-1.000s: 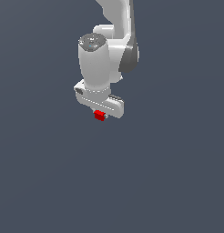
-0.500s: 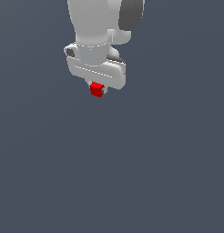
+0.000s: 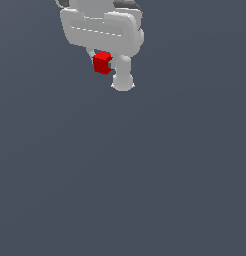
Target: Pick up the red cube and move it to a goal position.
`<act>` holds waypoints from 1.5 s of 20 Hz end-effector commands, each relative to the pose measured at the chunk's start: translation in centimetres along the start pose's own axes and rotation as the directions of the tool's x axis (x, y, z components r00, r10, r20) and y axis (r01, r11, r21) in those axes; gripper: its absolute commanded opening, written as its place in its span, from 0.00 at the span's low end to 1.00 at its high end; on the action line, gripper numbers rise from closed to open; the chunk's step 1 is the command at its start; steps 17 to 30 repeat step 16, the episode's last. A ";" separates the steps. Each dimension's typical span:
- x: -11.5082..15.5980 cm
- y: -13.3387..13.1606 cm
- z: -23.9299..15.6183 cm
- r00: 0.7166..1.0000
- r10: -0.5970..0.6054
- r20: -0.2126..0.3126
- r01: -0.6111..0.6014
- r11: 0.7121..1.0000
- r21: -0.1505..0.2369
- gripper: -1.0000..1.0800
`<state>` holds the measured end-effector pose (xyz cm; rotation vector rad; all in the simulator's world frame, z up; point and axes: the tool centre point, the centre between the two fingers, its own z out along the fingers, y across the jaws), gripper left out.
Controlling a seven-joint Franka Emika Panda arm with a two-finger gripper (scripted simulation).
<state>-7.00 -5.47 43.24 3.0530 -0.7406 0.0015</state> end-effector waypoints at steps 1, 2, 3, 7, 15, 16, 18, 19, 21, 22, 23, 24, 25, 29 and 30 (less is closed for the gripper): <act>-0.3 0.2 -2.2 1.000 -0.001 0.001 0.001 1.000 -0.001 0.00; -0.4 0.2 -2.9 1.000 -0.001 0.001 0.001 1.000 -0.001 0.00; -0.5 0.3 -3.6 1.000 -0.001 0.001 0.001 1.000 -0.001 0.00; -0.7 0.4 -5.8 1.000 -0.001 0.001 0.001 1.000 0.000 0.00; -0.8 0.5 -7.6 1.000 -0.002 0.001 0.002 1.000 0.000 0.00; -0.8 0.5 -7.6 1.000 -0.002 0.001 0.002 1.000 0.000 0.00; -0.8 0.5 -7.6 1.000 -0.002 0.001 0.002 1.000 0.000 0.00; -0.8 0.5 -7.6 1.000 -0.002 0.001 0.002 1.000 0.000 0.00; -0.8 0.5 -7.6 1.000 -0.002 0.001 0.002 1.000 0.000 0.00; -0.8 0.5 -7.6 1.000 -0.002 0.001 0.002 1.000 0.000 0.00; -0.8 0.5 -7.6 1.000 -0.002 0.001 0.002 1.000 0.000 0.00; -0.8 0.5 -7.6 1.000 -0.002 0.001 0.002 1.000 0.000 0.00; -0.8 0.5 -7.6 1.000 -0.002 0.001 0.002 1.000 0.000 0.00; -0.8 0.5 -7.6 1.000 -0.002 0.001 0.002 1.000 0.000 0.00; -0.8 0.5 -7.6 1.000 -0.002 0.001 0.002 1.000 0.000 0.00</act>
